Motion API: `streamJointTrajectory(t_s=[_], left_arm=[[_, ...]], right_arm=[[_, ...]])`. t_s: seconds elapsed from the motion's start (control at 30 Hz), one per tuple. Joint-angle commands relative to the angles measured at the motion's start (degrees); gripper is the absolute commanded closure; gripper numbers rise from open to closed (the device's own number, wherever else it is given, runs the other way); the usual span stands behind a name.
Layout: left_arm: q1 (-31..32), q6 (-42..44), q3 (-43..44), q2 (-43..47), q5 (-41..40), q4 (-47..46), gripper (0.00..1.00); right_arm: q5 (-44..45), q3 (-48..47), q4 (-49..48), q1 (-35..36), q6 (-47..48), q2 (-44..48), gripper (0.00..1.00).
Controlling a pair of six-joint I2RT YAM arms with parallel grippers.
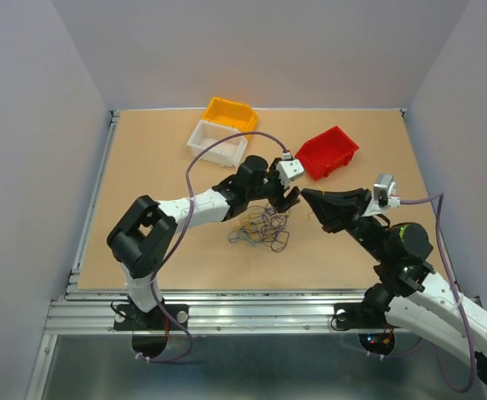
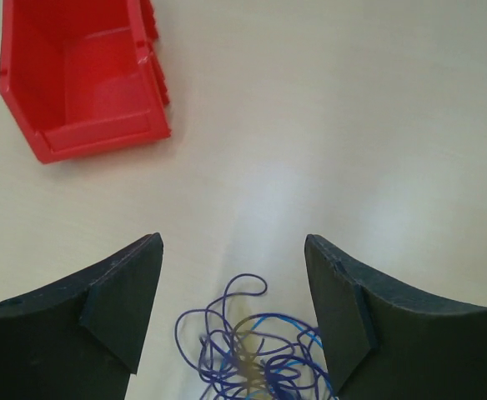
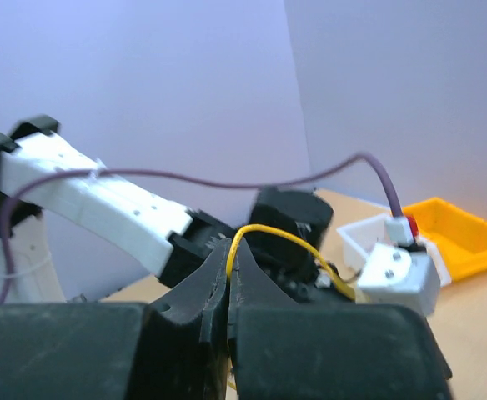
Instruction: Untangle the cables
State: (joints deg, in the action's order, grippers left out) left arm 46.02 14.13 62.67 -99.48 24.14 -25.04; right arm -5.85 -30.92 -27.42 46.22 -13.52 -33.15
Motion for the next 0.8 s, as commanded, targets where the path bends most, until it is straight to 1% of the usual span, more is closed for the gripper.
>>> streamJointTrajectory(t_s=[0.0, 0.07, 0.23, 0.3, 0.33, 0.47, 0.57, 0.6, 0.67, 0.77], left_arm=[[-1.4, -1.1, 4.4, -3.2, -5.8, 3.0, 0.22], [-2.5, -2.2, 6.0, -4.7, -5.5, 3.6, 0.23], [-4.2, -4.7, 9.6, -9.5, -3.5, 6.4, 0.25], [-4.3, -5.1, 9.9, -9.9, -3.7, 6.8, 0.26], [-4.3, -5.2, 9.8, -9.6, -3.9, 6.7, 0.26], [-5.5, -6.2, 6.0, -5.1, -4.2, 2.9, 0.26], [-8.7, -7.6, 4.2, -1.2, -3.1, 1.8, 0.26], [-9.8, -9.3, 3.9, 0.2, -1.7, 1.6, 0.26], [-13.7, -10.8, 3.6, 0.9, 0.3, 1.5, 0.26], [-17.3, -13.9, 3.2, 1.7, 3.3, 1.0, 0.26]], right_arm=[[-0.7, -8.1, 0.6, 0.5, 1.5, 2.0, 1.00], [0.6, -11.6, 3.3, 0.5, 2.4, 1.0, 0.99], [2.9, -27.9, 9.5, 0.4, 4.3, -4.8, 0.99], [4.3, -33.6, 11.8, 0.5, 4.1, -8.0, 0.99], [5.0, -34.9, 12.7, 0.5, 4.1, -8.8, 0.99], [9.7, -36.2, 13.8, 0.5, 3.9, -11.2, 0.99], [14.6, -35.1, 13.8, 0.4, 4.1, -12.4, 1.00], [16.1, -34.6, 13.8, 0.5, 3.8, -12.8, 0.99], [19.4, -33.8, 13.8, 0.5, 4.3, -14.0, 1.00], [22.2, -33.0, 13.7, 0.5, 4.8, -15.3, 0.99]])
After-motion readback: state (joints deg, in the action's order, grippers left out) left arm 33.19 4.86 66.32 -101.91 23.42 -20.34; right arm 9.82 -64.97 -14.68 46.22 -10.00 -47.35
